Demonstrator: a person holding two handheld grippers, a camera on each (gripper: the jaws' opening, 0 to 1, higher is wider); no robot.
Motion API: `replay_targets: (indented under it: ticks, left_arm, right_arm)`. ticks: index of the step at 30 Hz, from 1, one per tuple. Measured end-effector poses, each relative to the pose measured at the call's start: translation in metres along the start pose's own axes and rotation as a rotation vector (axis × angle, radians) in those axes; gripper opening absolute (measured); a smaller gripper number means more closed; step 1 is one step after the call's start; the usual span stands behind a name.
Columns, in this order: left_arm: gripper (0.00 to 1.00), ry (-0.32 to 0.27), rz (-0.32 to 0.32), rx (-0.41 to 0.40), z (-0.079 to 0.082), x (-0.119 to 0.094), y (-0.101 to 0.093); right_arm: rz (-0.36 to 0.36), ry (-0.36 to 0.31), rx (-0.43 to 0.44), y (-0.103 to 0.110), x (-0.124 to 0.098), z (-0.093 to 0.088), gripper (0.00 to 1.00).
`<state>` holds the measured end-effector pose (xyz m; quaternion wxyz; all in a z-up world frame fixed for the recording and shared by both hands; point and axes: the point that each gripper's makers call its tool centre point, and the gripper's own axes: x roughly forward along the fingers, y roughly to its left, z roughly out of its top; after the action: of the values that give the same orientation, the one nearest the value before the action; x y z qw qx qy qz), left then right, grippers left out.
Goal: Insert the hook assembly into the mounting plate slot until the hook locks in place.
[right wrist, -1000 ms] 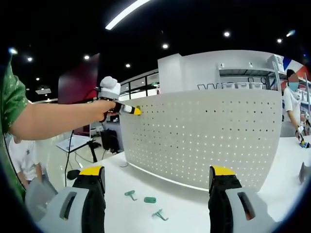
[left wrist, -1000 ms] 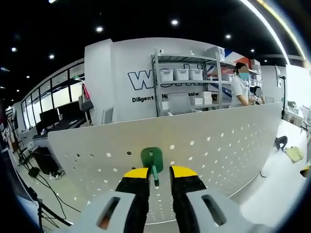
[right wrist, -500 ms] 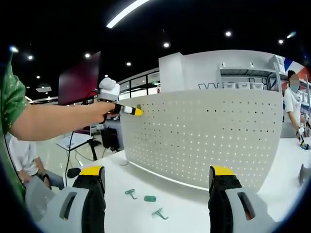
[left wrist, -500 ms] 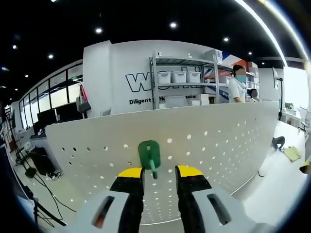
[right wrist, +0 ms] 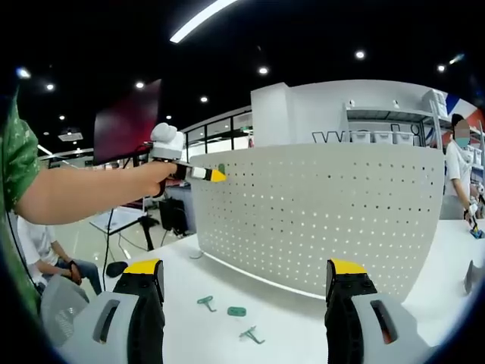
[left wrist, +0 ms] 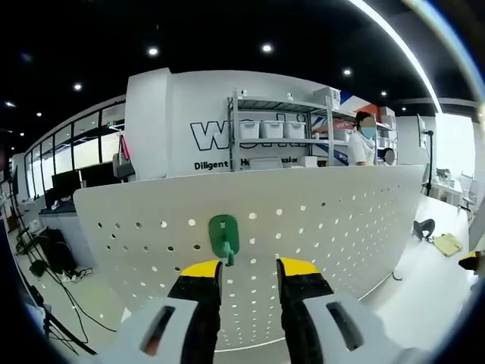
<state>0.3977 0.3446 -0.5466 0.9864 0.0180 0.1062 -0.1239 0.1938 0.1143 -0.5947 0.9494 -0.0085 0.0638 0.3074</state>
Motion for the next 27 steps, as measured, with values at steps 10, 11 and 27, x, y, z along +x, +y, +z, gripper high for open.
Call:
replay_targets:
  ticks: [10, 11, 27]
  left_arm:
    - [0.35, -0.014, -0.051, -0.009, -0.009, -0.018, -0.017]
    - [0.35, -0.015, -0.055, -0.009, -0.011, -0.021, -0.018]
    - [0.35, -0.021, -0.107, -0.025, -0.037, -0.056, -0.037]
  right_arm:
    - [0.0, -0.015, -0.011, 0.005, -0.002, 0.008, 0.9]
    - [0.0, -0.016, -0.011, 0.005, -0.002, 0.008, 0.9]
    - [0.001, -0.039, -0.024, 0.013, -0.006, 0.019, 0.9]
